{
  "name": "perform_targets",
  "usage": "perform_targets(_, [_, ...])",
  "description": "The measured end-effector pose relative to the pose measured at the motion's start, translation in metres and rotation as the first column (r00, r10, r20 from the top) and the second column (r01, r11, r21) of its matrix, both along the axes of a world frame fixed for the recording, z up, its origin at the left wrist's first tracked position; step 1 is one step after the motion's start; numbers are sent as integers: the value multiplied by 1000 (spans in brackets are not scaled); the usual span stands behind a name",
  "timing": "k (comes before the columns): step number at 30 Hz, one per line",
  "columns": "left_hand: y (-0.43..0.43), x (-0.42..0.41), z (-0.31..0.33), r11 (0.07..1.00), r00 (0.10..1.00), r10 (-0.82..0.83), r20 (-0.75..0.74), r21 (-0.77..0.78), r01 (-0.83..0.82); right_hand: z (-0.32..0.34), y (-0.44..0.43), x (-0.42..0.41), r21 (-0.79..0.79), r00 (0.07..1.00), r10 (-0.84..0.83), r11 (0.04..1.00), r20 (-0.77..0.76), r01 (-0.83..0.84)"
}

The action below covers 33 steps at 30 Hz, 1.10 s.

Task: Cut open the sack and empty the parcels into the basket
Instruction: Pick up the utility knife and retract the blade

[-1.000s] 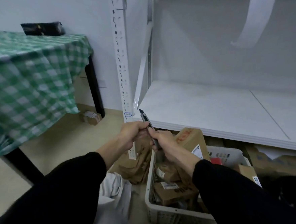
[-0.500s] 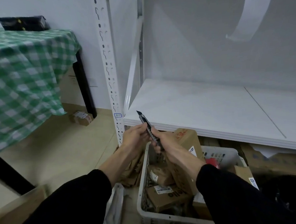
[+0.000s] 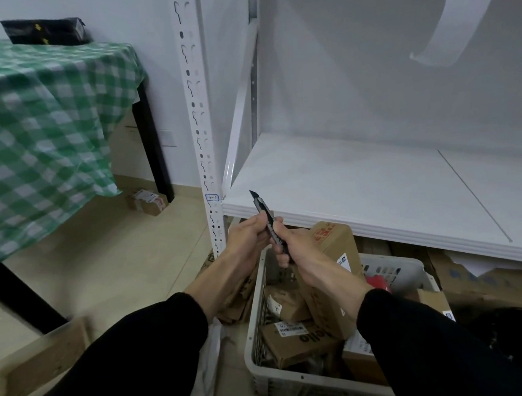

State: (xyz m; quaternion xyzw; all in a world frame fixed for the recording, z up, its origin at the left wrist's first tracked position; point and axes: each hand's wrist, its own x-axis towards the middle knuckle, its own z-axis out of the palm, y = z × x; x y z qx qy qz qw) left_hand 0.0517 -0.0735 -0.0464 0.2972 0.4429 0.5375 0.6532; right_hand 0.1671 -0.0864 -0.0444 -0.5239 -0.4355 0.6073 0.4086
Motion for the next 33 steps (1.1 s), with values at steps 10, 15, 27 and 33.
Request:
perform_targets(10, [-4, -3, 6, 998, 998, 56, 27, -7, -55, 2, -4, -8, -9, 999, -2, 1000, -34, 1])
perform_targets(15, [-6, -7, 8, 997, 997, 73, 35, -36, -72, 3, -7, -15, -22, 996, 20, 1000, -88, -22])
perform_targets(27, [-3, -14, 9, 994, 992, 82, 95, -85, -74, 2, -6, -18, -11, 987, 83, 996, -137, -85])
perform_targets(33, [-2, -15, 9, 992, 990, 84, 113, -108, -72, 4, -6, -17, -20, 977, 116, 992, -179, -121])
